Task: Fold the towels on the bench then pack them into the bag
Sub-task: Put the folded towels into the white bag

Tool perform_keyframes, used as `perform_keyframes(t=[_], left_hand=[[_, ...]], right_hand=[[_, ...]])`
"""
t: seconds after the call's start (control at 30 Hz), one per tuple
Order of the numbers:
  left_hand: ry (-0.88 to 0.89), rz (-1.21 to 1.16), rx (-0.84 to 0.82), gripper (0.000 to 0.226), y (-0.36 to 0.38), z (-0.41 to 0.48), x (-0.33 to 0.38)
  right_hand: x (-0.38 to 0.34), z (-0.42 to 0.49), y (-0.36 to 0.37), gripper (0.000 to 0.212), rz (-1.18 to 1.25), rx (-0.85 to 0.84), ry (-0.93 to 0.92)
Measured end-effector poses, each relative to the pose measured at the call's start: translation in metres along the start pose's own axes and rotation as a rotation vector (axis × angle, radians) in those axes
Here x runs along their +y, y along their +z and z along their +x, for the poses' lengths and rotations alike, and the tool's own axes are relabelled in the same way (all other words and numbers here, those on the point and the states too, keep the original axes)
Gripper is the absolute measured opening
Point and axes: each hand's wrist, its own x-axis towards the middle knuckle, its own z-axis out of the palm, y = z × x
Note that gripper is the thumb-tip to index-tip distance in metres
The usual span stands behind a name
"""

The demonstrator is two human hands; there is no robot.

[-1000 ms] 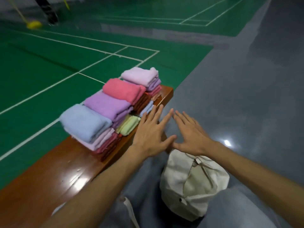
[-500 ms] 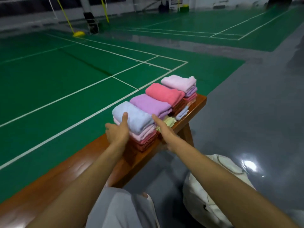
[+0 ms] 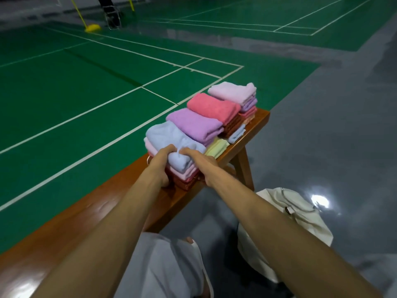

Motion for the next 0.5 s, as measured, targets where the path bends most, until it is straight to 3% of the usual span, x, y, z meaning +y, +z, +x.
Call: perform_keyframes(t=[0.1,0.17,0.23,0.3,0.37,0.47,0.5], left_hand=[[0.048,-0.057,-0.021,0.047,0.002,-0.013,-0.016],[0.052,-0.139,0.004,0.066,0.000,-0.017,-0.027],[0.068,-0.199,0.057,0.086,0.001,-0.010,-0.046],[0.139,-0.269,0.096,0.082,0.002,-0.021,-0.065],[0.227,-0.263,0.079,0.074,0.008,-0.061,-0.073],[0.348,-0.237,-0.018,0.079,0.024,-0.094,-0.086],[0.360,-0.220,-0.068,0.080,0.032,-0.100,-0.091]], right_hand=[[-0.002,-0.014,-0.018,0.056,-0.137,-0.126,0.011],[-0.002,-0.024,-0.029,0.043,-0.263,-0.235,0.051],[-0.002,-0.034,-0.041,0.035,-0.369,-0.331,0.077],[-0.005,-0.041,-0.060,0.034,-0.475,-0.414,0.084],[-0.011,-0.048,-0.086,0.046,-0.563,-0.495,0.064],[-0.014,-0.057,-0.128,0.090,-0.564,-0.574,0.027],[-0.012,-0.057,-0.142,0.095,-0.530,-0.592,0.020]])
